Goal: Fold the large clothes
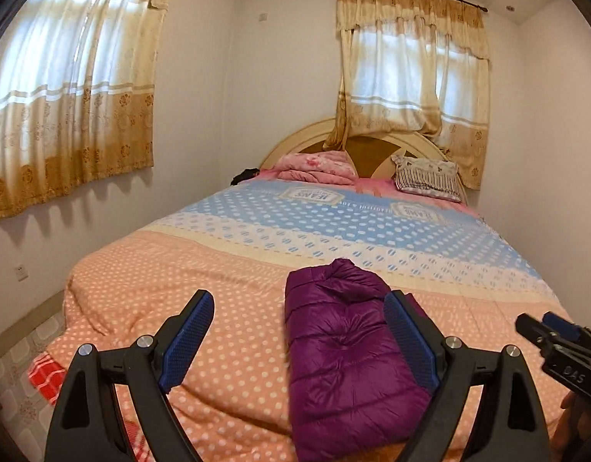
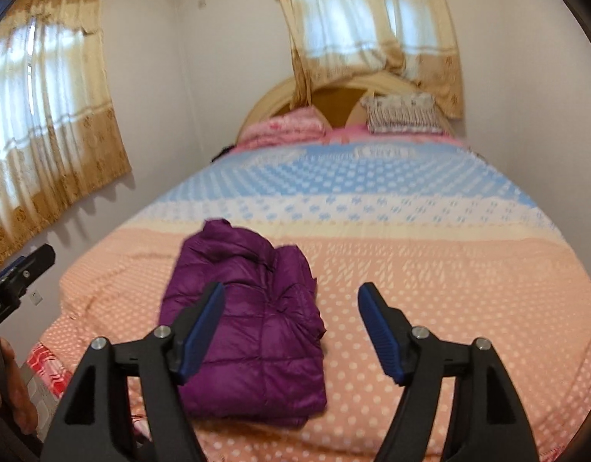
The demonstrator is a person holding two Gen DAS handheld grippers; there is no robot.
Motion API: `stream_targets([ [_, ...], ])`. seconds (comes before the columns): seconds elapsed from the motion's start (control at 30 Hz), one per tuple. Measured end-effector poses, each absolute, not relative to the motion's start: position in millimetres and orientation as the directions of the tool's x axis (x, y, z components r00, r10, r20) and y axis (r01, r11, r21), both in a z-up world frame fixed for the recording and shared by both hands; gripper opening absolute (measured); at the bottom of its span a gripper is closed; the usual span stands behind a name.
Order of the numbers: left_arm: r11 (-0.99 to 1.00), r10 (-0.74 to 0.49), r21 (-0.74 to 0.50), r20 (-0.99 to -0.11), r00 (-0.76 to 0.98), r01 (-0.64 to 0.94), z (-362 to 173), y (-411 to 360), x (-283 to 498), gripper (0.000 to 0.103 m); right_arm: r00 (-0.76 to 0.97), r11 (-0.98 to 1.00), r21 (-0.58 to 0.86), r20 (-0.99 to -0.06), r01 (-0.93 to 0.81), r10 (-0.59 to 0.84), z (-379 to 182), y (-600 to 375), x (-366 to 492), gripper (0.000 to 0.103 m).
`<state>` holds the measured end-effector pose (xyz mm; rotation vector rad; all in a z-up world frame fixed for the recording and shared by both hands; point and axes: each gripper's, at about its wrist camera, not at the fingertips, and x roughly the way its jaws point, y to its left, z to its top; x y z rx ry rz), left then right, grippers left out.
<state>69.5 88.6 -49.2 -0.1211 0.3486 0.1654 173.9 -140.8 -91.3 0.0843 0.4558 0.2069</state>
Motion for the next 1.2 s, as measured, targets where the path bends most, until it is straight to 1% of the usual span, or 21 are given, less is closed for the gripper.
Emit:
stream_targets([
  [0.1,0.978,0.133,-0.111,-0.333,0.934,-0.179,-37,78,67,0.09,0.895,0.972,0.136,-0.383,-0.19,0.228,-75,-141,162,0.078],
  [0.17,0.981,0.129,-0.098,-0.322,0.938,-0.169,-36,74,68,0.09,0.907,0.975,0.12,-0.361,-0.187,0.218,-71,-138,161,0.08],
  [0.5,0.979,0.137,-0.098,-0.344,0.929,-0.18,-52,78,81,0.09,0.897,0.971,0.126,-0.373,-0.205,0.237,-78,-136,163,0.08],
  [1.2,0.979,0.133,-0.097,-0.354,0.926,-0.178,-53,82,80,0.09,0.88,0.962,0.14,-0.392,-0.233,0.27,-85,-136,157,0.08],
])
